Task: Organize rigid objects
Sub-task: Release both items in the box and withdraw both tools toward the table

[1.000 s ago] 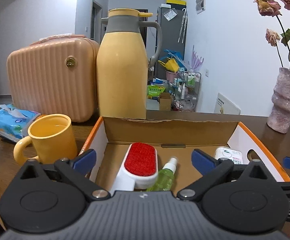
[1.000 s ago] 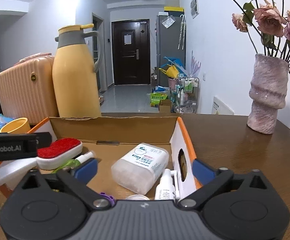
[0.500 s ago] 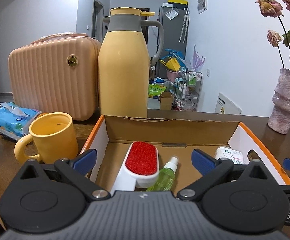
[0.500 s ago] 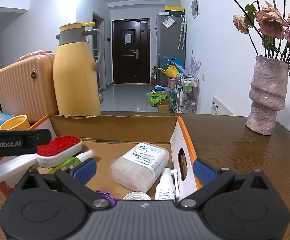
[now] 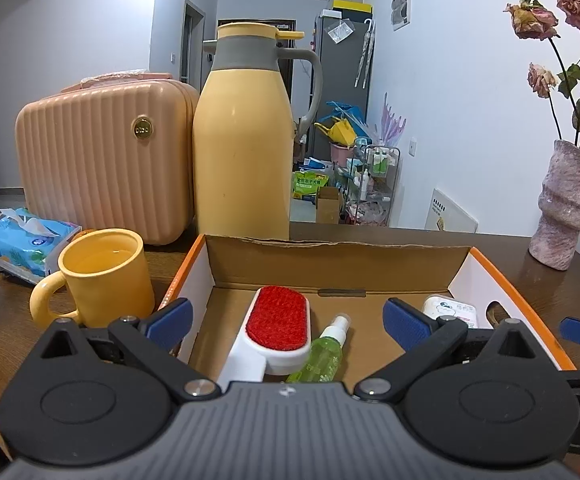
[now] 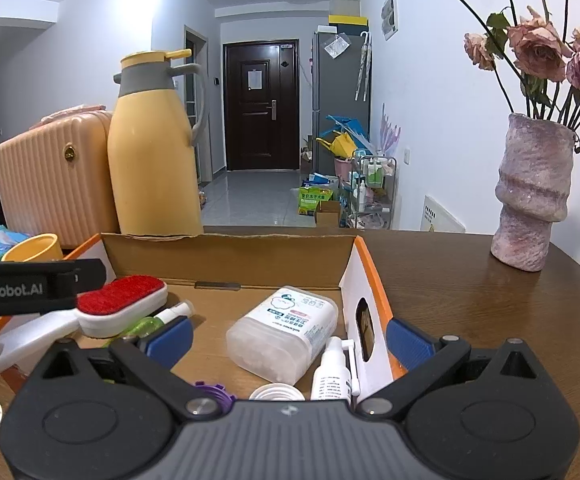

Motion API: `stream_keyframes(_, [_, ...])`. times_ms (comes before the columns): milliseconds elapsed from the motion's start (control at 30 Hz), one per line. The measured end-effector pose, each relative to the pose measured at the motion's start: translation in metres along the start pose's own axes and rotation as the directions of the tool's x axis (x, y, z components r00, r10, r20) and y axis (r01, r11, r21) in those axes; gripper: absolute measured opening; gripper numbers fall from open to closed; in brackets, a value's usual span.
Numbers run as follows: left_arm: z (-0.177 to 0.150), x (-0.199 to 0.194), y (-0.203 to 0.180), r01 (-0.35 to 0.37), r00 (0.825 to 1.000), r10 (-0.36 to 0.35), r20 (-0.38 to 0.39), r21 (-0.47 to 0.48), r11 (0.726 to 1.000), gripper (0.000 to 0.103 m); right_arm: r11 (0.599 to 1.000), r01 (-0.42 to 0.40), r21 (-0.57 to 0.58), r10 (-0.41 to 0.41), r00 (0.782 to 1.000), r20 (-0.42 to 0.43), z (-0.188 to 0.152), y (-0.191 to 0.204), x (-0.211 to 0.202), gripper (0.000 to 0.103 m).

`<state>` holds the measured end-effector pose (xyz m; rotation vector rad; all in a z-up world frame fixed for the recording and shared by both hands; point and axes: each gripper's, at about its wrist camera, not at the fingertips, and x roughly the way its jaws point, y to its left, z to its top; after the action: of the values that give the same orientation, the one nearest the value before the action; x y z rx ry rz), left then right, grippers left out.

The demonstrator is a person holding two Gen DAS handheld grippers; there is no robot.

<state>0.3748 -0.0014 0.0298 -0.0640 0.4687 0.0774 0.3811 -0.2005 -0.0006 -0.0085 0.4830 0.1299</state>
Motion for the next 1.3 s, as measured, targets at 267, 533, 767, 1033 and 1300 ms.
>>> stream_keyframes(267, [-0.002, -0.01, 0.001, 0.0, 1.0, 0.0, 0.001, 0.004, 1.0, 0.103, 1.0, 0.007, 0.0, -0.007, 1.0, 0.007, -0.002, 0.001, -0.011, 0.103])
stream_keyframes(533, [-0.003, -0.028, 0.004, -0.003, 1.0, 0.003, 0.012, 0.002, 1.0, 0.103, 1.0, 0.009, -0.007, -0.009, 1.0, 0.009, -0.005, 0.002, -0.027, 0.103])
stream_keyframes(767, [-0.006, -0.045, 0.007, 0.001, 1.0, -0.001, 0.012, 0.003, 1.0, 0.103, 1.0, 0.008, -0.016, -0.008, 1.0, 0.008, -0.009, 0.004, -0.043, 0.103])
stream_keyframes(1033, [-0.013, -0.064, 0.007, -0.005, 1.0, 0.005, 0.005, 0.015, 1.0, 0.103, 1.0, 0.009, -0.028, -0.008, 1.0, 0.009, -0.016, 0.006, -0.064, 0.103])
stream_keyframes(1300, [-0.02, -0.087, 0.012, -0.008, 1.0, 0.008, -0.002, 0.016, 1.0, 0.103, 0.999, 0.01, -0.038, -0.009, 1.0, 0.007, -0.024, 0.009, -0.089, 0.103])
